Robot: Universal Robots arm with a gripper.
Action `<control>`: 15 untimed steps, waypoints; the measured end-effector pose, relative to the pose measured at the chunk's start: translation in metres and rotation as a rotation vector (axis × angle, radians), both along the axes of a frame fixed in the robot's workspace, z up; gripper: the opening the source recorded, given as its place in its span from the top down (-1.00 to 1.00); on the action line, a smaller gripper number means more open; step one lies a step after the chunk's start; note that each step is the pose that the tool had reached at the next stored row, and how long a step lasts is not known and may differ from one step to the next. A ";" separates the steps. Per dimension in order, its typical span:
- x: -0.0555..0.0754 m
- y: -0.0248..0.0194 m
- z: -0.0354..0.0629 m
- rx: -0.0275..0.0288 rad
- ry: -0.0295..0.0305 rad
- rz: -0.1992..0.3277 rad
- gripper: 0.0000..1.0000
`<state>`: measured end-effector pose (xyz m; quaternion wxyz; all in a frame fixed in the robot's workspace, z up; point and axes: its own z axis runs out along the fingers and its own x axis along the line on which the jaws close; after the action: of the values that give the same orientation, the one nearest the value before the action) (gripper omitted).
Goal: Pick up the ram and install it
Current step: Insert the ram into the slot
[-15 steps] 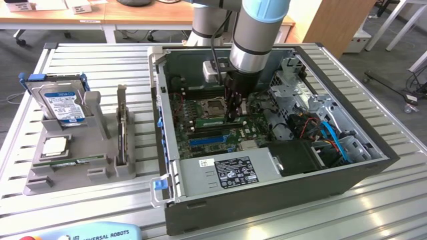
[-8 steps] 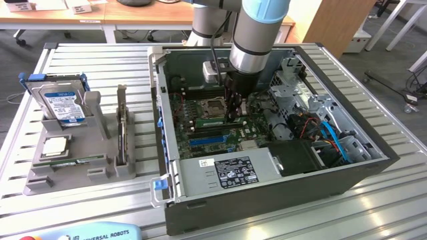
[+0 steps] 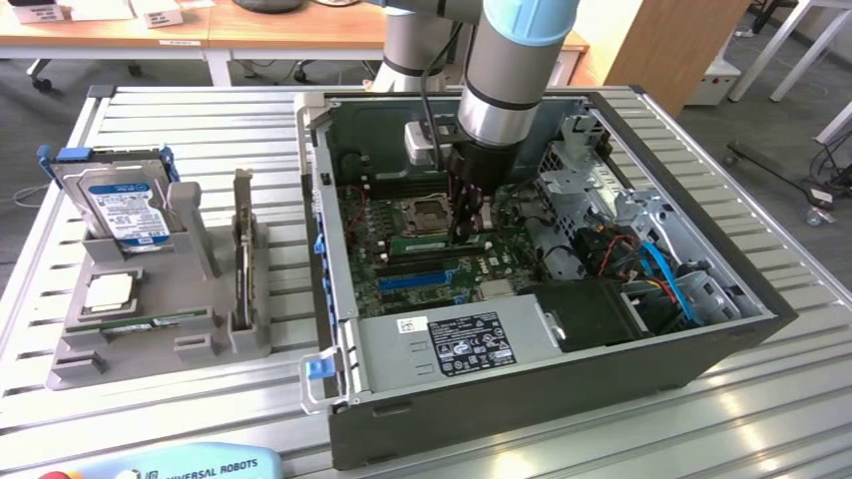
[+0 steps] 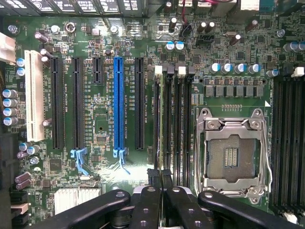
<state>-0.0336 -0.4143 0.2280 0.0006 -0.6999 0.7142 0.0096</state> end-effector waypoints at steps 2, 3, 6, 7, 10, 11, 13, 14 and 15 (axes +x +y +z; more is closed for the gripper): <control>0.000 0.0000 0.0025 -0.0004 0.0002 0.000 0.76; 0.000 0.0000 0.0034 -0.0003 0.0002 0.000 0.76; 0.000 0.0000 0.0035 -0.0001 0.0001 0.001 0.76; 0.000 0.0000 0.0036 -0.0002 0.0001 0.002 0.76; 0.000 -0.0001 0.0037 -0.0005 0.0002 0.010 0.76; 0.000 -0.0001 0.0037 -0.0004 0.0003 0.012 0.76; 0.000 -0.0001 0.0037 -0.0004 0.0003 0.015 0.76; 0.000 -0.0001 0.0037 -0.0004 0.0002 0.015 0.76; 0.000 -0.0001 0.0037 -0.0004 0.0002 0.015 0.76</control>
<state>-0.0336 -0.4144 0.2317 0.0003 -0.7052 0.7090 0.0096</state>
